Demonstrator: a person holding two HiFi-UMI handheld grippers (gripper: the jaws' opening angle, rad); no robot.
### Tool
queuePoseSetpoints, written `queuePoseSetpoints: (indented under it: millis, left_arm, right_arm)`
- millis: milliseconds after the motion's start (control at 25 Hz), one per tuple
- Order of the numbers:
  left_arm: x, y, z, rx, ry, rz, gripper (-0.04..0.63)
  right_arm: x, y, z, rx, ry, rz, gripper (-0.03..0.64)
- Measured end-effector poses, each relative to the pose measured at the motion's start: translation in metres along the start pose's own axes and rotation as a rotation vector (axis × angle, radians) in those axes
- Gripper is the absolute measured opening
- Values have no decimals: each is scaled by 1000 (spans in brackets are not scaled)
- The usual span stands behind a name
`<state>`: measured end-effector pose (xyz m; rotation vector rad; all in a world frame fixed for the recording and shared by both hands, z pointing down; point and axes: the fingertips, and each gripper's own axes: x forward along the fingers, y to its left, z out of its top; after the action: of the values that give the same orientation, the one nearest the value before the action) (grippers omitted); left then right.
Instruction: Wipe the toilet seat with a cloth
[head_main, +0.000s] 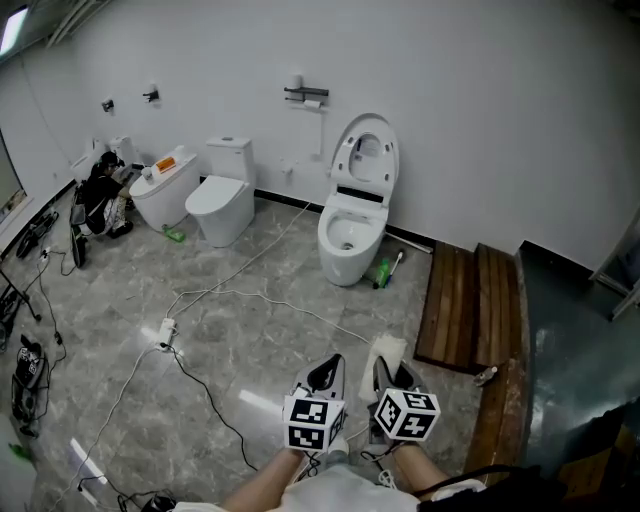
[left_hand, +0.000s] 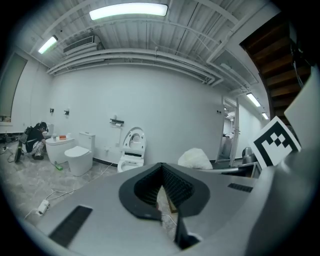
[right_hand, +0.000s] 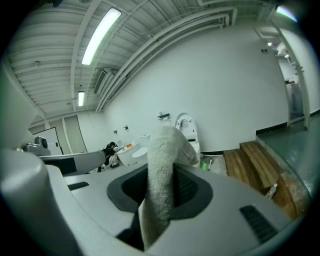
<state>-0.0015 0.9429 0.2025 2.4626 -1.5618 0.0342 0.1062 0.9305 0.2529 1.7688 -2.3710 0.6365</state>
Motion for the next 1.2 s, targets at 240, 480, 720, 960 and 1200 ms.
queuePoseSetpoints:
  millis: [240,480,720,960,1200]
  left_arm:
    - [55,17,14,-14,2,21,0]
    - [105,20,17,3,20,16,0]
    - [139,20,20,-2,34,19,0]
    - [163,21,20,4,57,8,0]
    - [182,25,23,-4,67,-2,0]
  right_arm:
    - [47,-14,29,9,-7,45,100]
    - [85,-43,48,31,13,51,100]
    - [112,-65,59,44,21,65,100]
    - [129,-82,60,80,35,58,100]
    - [141,-90,64,85,52,46,100]
